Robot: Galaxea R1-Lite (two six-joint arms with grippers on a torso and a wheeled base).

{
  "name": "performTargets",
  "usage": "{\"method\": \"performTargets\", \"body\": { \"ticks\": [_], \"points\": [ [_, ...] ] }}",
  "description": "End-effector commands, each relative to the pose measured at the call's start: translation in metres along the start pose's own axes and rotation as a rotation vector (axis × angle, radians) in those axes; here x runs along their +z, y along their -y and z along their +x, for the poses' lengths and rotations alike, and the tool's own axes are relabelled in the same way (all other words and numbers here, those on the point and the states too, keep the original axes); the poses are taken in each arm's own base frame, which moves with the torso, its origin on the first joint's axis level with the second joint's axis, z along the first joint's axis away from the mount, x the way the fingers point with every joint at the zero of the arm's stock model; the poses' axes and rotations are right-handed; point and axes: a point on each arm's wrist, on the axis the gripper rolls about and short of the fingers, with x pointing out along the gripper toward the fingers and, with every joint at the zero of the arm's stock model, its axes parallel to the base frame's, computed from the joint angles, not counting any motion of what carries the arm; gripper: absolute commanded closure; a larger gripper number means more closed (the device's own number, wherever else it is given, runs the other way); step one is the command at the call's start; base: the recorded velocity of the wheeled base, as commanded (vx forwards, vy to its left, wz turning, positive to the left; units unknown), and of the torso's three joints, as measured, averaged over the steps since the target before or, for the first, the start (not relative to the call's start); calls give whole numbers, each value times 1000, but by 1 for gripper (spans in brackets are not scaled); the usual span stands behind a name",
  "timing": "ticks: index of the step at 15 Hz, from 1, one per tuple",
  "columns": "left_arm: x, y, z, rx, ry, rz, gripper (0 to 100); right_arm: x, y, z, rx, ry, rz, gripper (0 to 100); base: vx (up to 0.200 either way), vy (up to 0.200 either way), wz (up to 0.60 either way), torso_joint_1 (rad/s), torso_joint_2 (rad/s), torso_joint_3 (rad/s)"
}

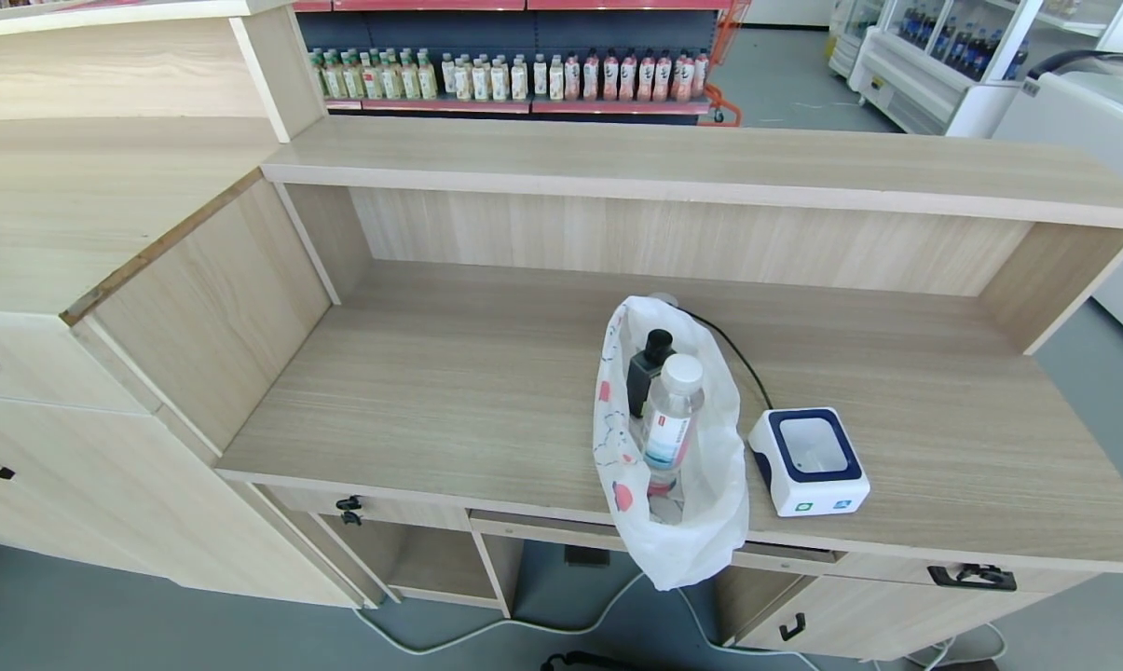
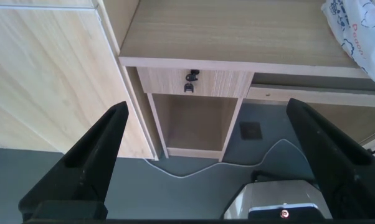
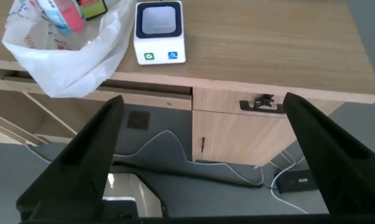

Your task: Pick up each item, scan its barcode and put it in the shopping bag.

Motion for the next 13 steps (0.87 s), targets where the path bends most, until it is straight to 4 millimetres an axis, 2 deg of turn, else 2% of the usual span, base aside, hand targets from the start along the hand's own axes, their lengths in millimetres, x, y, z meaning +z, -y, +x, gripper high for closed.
{"method": "performTargets", "body": {
  "ticks": [1,13],
  "points": [
    [0,0,0,-1,1,0,0,-2,0,-4,-6,51,7,0,0,0,0,0,0,0],
    [0,0,0,-1,1,0,0,-3,0,-4,-7,36,42,0,0,0,0,0,0,0]
  ]
}}
